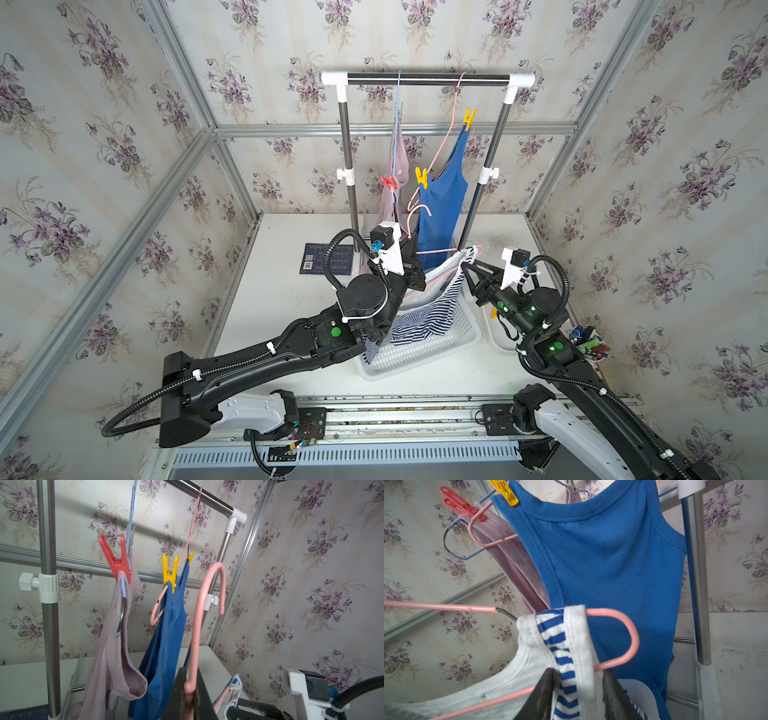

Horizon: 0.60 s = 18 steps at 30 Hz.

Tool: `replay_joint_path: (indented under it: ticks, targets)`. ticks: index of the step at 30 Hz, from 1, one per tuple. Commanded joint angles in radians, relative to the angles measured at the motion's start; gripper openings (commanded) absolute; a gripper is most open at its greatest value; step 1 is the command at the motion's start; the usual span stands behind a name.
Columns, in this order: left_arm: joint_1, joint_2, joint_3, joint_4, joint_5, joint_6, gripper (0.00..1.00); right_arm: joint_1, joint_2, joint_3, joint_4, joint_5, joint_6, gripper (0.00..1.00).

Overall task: Remove the clothespins securing tank tops to the hanger
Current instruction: Remove the tank top from the hanger.

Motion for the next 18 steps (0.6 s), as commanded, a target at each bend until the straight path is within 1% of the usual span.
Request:
replay_joint_path:
  ticks: [1,4,5,6,11,14,16,18]
  targets:
    - [0.000,-0.003,-0.001,0.020,0.019,-0.059,0.00,0.001,0.006,0.000,0.065,0.027,0.010,0.25]
    - [0.000,-0.005,-0.001,0.013,0.026,-0.060,0.00,0.001,0.006,-0.002,0.064,0.031,0.011,0.07]
    - [0.000,-0.002,0.003,0.012,0.021,-0.046,0.00,0.001,0.006,-0.002,0.060,0.030,0.011,0.02]
    - [0.000,0.004,0.012,0.003,0.007,-0.029,0.00,0.001,0.004,-0.003,0.057,0.028,0.013,0.00]
    - [0.000,0.052,0.112,-0.139,-0.059,0.040,0.00,-0.001,-0.039,-0.026,0.036,0.031,0.013,0.00]
    - [0.000,0.069,0.127,-0.159,-0.072,0.082,0.00,-0.005,-0.067,-0.031,0.007,0.051,0.027,0.00]
    - [0.000,0.079,0.136,-0.177,-0.079,0.112,0.00,-0.024,-0.059,-0.010,-0.025,0.026,0.044,0.00]
    - [0.000,0.092,0.155,-0.209,-0.098,0.133,0.00,-0.056,-0.037,0.018,-0.046,-0.034,0.073,0.00]
